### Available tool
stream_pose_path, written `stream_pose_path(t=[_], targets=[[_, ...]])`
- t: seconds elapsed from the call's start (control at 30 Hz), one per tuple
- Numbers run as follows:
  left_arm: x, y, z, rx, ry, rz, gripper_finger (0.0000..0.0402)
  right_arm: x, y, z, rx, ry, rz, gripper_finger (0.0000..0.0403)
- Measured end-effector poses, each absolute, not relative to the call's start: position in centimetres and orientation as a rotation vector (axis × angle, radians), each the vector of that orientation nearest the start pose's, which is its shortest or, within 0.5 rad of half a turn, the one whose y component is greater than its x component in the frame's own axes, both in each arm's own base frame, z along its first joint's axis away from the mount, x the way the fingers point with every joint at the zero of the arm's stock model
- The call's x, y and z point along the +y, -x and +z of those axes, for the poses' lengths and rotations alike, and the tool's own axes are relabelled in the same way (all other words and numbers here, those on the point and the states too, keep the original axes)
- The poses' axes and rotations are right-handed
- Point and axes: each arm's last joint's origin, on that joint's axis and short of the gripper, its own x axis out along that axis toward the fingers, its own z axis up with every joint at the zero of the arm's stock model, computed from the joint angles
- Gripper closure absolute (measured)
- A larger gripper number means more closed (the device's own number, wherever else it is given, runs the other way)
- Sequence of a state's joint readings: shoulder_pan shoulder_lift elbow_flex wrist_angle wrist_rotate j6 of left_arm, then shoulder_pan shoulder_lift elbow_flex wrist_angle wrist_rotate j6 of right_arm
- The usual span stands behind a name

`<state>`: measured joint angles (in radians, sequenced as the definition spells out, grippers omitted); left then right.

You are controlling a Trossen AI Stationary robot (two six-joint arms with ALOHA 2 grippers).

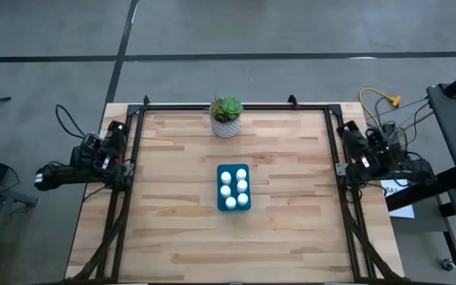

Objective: Pick and place pill bottles into a basket
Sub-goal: Return to Home Position

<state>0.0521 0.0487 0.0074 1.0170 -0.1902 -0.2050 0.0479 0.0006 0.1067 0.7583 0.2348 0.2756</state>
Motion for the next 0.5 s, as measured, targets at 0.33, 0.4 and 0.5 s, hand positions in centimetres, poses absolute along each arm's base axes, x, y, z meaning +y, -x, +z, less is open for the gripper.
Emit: stream_pose_path(t=[0.33,0.4,0.5], targets=[[0.9,-7.4,23.2,-0.785,0.399,0.094,0.0391,-0.4,-7.3,23.0,-0.753,-0.445,-0.056,0.0394],[1.0,-7.7,22.8,-0.734,0.430,0.093,0.0391,-0.4,-7.2,23.0,-0.759,-0.426,-0.062,0.0394],[1.0,-8.1,22.3,-0.681,0.474,0.090,0.0391,-0.4,-7.3,22.9,-0.747,-0.428,-0.078,0.0394]])
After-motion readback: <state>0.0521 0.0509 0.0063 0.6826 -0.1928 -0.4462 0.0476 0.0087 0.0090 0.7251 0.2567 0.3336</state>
